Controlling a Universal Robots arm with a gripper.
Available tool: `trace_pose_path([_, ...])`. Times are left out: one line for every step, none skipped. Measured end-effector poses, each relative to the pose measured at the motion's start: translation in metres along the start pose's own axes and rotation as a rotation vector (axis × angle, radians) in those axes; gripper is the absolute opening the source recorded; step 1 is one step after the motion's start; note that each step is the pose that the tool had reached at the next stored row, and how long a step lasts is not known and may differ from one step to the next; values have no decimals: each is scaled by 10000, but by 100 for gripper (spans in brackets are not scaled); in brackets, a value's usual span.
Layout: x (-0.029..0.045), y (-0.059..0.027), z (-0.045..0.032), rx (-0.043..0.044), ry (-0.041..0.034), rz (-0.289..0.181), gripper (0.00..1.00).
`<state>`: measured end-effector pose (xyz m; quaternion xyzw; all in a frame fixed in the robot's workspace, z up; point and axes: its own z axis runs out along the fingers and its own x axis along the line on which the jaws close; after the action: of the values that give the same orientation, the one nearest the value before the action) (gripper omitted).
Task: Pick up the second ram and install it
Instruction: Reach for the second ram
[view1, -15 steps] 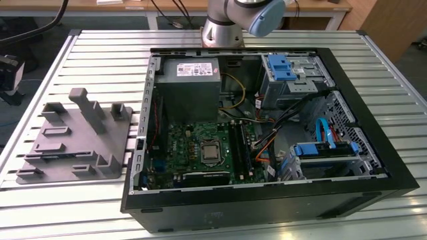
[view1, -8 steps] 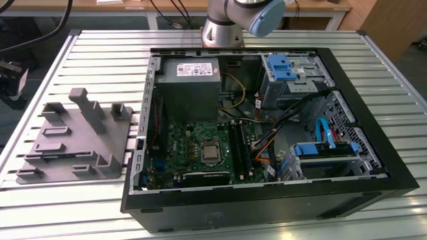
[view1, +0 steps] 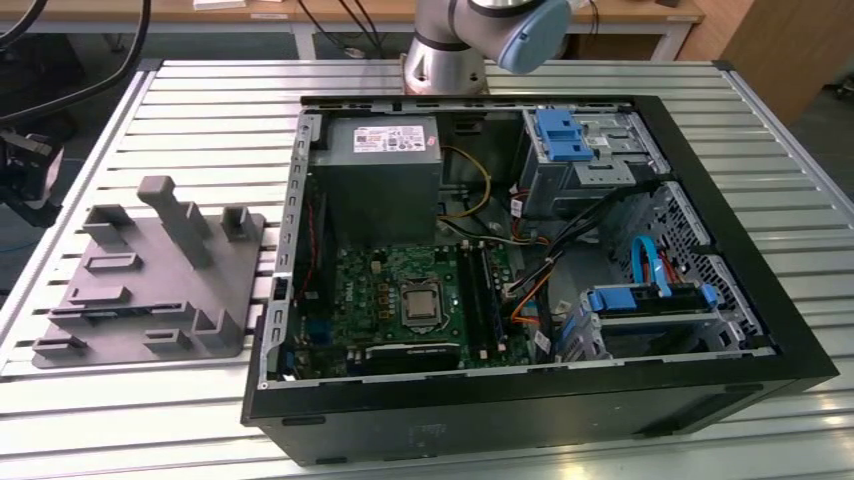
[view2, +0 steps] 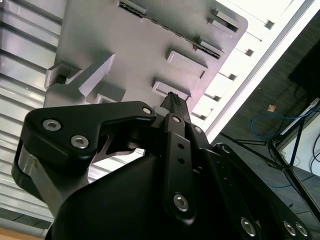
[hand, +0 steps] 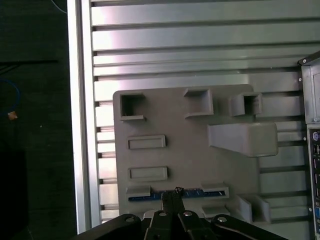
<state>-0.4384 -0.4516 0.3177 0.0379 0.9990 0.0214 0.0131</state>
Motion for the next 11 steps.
trace_pose_path([0, -1, 9, 0, 0, 0, 10])
trace_pose_path([0, -2, 17, 0, 0, 0, 10])
trace_pose_path([1, -4, 25, 0, 0, 0, 10])
trace_pose_path([1, -5, 33, 0, 0, 0, 10])
trace_pose_path([1, -6, 41, 0, 0, 1, 10])
trace_pose_path([1, -7, 49, 0, -1, 0, 10])
trace_pose_path([1, -9, 56, 0, 0, 0, 10])
trace_pose_path([1, -10, 63, 0, 0, 0, 10])
trace_pose_path([1, -11, 70, 0, 0, 0, 10])
trace_pose_path([1, -12, 78, 0, 0, 0, 10])
trace_pose_path([1, -13, 85, 0, 0, 0, 10])
